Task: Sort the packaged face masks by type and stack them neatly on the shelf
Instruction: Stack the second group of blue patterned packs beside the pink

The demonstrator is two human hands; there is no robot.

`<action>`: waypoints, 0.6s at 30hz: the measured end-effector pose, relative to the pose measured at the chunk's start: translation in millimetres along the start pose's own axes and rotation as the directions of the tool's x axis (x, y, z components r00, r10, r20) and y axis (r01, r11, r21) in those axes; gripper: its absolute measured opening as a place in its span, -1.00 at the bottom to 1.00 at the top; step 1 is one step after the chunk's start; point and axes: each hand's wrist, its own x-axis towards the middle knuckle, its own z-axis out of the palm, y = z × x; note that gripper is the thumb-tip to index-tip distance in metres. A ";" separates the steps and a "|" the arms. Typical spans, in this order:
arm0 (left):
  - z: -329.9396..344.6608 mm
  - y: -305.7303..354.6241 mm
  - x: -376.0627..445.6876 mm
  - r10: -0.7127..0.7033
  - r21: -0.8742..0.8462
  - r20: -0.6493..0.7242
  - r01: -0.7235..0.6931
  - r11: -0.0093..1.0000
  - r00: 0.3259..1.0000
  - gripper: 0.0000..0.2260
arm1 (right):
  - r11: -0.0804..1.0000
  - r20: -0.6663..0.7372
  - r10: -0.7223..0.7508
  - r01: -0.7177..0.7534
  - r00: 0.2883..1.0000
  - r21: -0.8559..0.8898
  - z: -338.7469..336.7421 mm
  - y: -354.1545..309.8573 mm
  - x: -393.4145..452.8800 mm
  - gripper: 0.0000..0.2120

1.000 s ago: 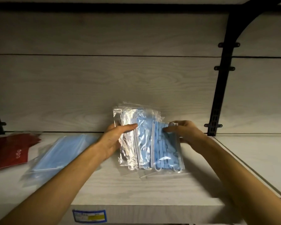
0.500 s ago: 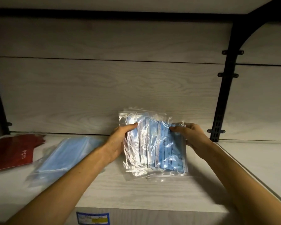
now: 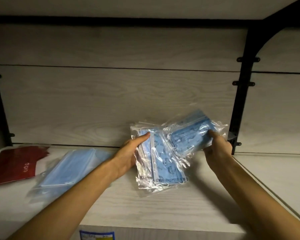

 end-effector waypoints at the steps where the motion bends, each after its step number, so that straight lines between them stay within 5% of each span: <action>1: 0.8 -1.3 -0.4 0.013 0.026 0.015 -0.014 1.000 1.000 -0.59 | 0.999 0.003 0.007 -0.007 1.000 0.051 1.2 2.9 -0.9 -0.79; 4: -0.3 -9.4 4.1 0.048 0.070 0.009 -0.048 0.996 0.999 -0.48 | 0.984 0.128 0.053 -0.073 0.990 0.161 5.3 10.4 -7.2 -0.93; 7: -0.1 -15.1 6.7 0.060 0.118 0.000 -0.060 0.991 0.998 -0.43 | 0.980 0.280 0.098 -0.142 0.955 0.141 9.7 15.0 -15.5 -0.79; 9: -1.7 -16.1 9.0 0.074 0.139 -0.046 -0.067 0.988 0.996 -0.41 | 0.993 0.345 0.112 -0.115 0.932 -0.012 11.3 15.9 -20.5 -0.81; 13: -9.0 -15.2 13.6 0.093 0.116 -0.105 -0.081 0.990 0.990 -0.58 | 0.898 0.261 0.035 0.084 0.965 -0.432 10.0 14.4 -17.7 -0.77; 16: -11.7 -11.1 13.3 0.158 0.131 -0.143 -0.139 0.982 0.977 -0.66 | 0.781 0.236 -0.235 0.328 0.943 -0.531 7.6 8.5 -18.0 -0.44; 18: -10.1 -9.0 12.0 0.205 0.160 -0.117 -0.185 0.970 0.972 -0.67 | 0.521 0.334 -0.572 0.646 0.749 -0.557 6.9 1.1 -22.2 -0.30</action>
